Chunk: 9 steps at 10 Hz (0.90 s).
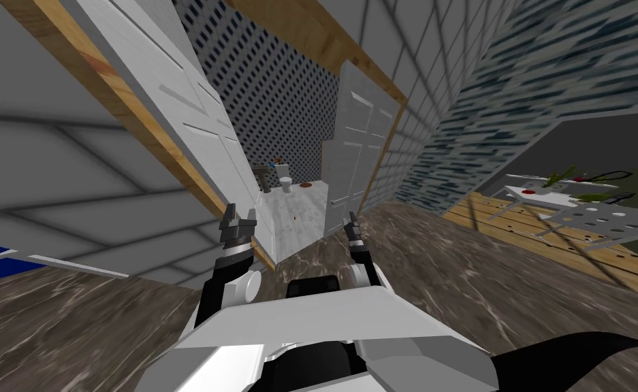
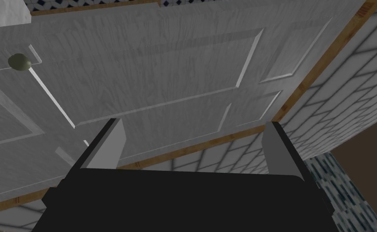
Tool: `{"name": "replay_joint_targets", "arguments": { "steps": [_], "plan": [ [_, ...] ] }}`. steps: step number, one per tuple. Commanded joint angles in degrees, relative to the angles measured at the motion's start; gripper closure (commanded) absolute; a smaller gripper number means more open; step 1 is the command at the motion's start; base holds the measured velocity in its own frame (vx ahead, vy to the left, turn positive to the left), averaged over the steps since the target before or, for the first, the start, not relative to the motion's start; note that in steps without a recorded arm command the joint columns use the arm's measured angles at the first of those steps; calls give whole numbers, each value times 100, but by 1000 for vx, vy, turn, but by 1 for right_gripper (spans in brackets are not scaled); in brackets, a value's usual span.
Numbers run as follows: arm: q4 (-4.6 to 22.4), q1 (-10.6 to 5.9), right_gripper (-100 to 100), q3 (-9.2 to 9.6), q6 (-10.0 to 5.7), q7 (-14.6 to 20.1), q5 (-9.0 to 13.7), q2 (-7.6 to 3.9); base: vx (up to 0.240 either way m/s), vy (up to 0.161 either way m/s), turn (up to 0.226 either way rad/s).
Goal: Push the door open
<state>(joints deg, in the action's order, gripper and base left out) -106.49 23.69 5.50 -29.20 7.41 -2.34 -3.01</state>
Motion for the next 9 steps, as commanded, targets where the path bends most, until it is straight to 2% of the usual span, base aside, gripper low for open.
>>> {"name": "replay_joint_targets", "arguments": {
  "steps": [1, 9],
  "plan": [
    [233, -51, -100, 42, -74, -19, -8, -29, 104, -92, 56],
    [1530, -419, -100, 219, -419, -95, -38, -131, 83, -99, 77]
  ]
}}
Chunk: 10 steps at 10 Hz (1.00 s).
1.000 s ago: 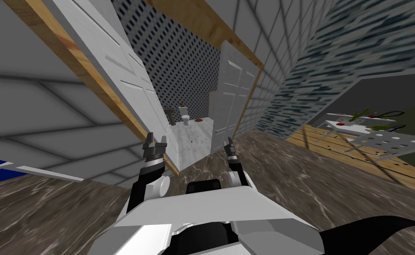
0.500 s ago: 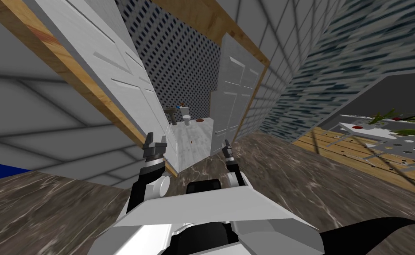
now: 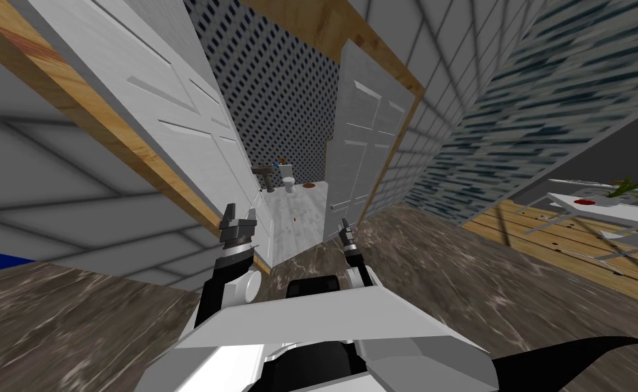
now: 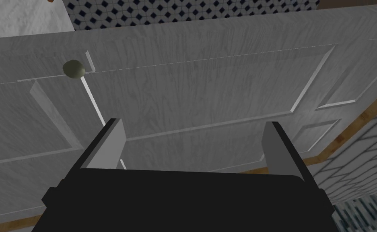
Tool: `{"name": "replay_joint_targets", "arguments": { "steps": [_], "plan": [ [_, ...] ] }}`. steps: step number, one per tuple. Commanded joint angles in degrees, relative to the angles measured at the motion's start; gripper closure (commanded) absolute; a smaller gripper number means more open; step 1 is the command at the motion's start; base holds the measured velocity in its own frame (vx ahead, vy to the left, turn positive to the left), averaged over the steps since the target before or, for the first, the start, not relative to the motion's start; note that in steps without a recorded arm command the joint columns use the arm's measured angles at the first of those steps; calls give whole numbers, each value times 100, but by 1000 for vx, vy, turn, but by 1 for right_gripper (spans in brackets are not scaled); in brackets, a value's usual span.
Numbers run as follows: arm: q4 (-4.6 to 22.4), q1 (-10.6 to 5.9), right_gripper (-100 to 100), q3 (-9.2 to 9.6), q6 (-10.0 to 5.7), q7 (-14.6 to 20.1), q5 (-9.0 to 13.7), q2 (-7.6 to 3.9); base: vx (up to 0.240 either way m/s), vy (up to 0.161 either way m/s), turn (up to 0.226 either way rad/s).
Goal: Push the door open
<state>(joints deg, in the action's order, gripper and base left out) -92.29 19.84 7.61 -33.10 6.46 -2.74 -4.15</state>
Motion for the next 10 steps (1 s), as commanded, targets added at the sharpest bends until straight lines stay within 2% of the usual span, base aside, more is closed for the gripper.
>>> {"name": "replay_joint_targets", "arguments": {
  "steps": [1, 10],
  "plan": [
    [274, -81, -100, 30, -73, -9, -1, -25, 103, -120, 89],
    [1685, -482, -100, 222, -449, -92, -33, -52, 78, -102, 75]
  ]
}}
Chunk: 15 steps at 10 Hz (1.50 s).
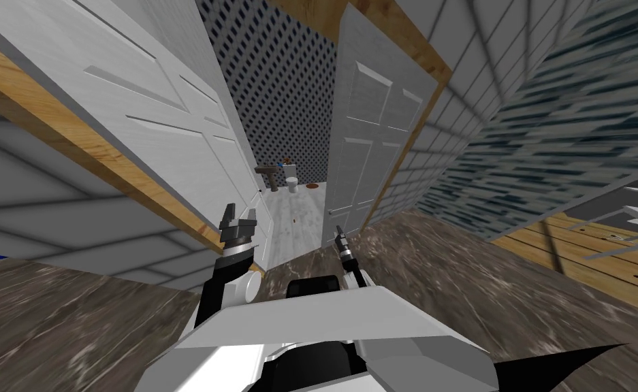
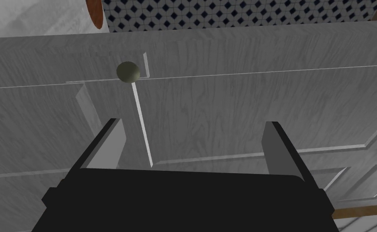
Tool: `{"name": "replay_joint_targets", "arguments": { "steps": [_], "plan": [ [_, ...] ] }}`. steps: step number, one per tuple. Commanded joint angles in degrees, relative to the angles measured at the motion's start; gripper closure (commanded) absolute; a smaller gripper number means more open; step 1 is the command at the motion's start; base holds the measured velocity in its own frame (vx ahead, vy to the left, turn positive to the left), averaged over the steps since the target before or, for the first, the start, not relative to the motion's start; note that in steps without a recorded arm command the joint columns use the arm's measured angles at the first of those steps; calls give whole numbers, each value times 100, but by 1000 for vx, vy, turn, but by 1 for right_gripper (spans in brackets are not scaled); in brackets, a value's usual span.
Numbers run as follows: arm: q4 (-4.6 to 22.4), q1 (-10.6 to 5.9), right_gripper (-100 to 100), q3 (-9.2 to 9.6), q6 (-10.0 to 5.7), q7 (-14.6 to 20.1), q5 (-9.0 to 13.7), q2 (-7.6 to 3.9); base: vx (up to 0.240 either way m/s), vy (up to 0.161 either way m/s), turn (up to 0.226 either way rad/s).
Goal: Push the door open
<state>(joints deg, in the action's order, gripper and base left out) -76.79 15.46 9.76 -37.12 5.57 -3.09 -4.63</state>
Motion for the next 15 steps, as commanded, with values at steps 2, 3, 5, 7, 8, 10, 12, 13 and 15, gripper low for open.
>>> {"name": "replay_joint_targets", "arguments": {
  "steps": [2, 3, 5, 7, 8, 10, 12, 13, 15],
  "plan": [
    [412, -123, -100, 45, -121, -19, -5, 1, 76, -100, 62],
    [548, -162, -100, 63, -157, -26, -8, 4, 66, -107, 64],
    [805, -235, -100, 98, -226, -41, -14, 11, 77, -101, 58],
    [1155, -334, -100, 146, -319, -62, -22, 26, 88, -104, 80],
    [1249, -361, -100, 158, -344, -67, -24, 32, 108, -116, 64],
    [1435, -414, -100, 184, -393, -78, -28, 44, 85, -86, 38],
    [1652, -476, -100, 213, -451, -91, -33, 61, 78, -77, 46],
    [1801, -518, -100, 234, -491, -99, -37, 74, 117, -110, 68],
    [1783, -519, -100, 204, -504, -107, -27, 56, 73, -26, 21]
  ]
}}
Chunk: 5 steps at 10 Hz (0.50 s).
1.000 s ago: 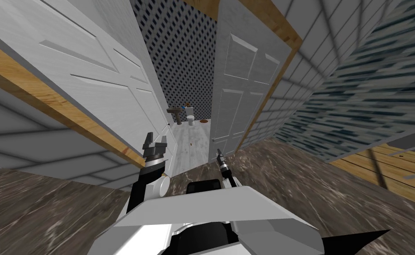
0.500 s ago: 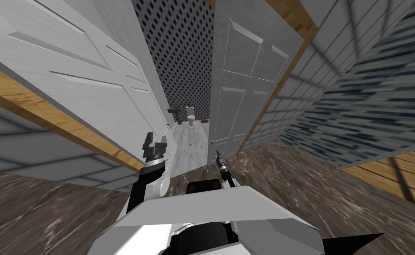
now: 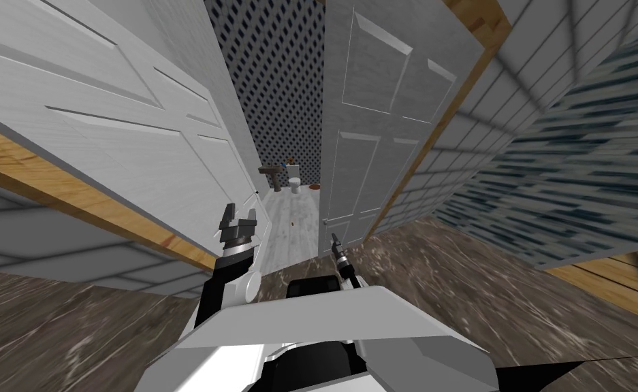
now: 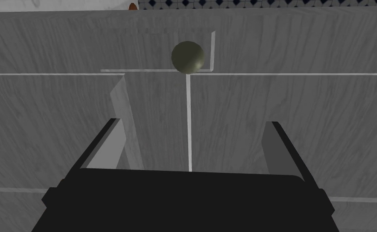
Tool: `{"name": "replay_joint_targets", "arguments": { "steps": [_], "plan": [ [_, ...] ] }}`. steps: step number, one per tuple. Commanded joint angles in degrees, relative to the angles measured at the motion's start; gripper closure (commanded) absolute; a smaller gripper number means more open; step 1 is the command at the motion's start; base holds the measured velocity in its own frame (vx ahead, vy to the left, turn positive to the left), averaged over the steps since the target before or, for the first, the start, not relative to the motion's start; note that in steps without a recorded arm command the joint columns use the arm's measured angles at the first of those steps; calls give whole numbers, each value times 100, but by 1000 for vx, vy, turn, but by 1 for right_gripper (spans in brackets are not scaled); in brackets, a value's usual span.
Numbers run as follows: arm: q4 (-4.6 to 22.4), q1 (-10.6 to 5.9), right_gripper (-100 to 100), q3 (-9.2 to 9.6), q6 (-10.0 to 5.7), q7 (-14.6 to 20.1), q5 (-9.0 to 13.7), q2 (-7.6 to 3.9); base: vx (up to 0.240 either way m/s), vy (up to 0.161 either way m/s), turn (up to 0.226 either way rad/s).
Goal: Push the door open
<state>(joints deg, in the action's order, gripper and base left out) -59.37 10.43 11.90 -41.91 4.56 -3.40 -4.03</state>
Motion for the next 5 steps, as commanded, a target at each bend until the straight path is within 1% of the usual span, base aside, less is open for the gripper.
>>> {"name": "replay_joint_targets", "arguments": {
  "steps": [1, 5],
  "plan": [
    [71, -28, -100, -22, -42, -12, 9, -9, 178, 30, 32],
    [217, -81, -100, -80, -125, -43, 32, 17, 213, 26, 24]
  ]
}}
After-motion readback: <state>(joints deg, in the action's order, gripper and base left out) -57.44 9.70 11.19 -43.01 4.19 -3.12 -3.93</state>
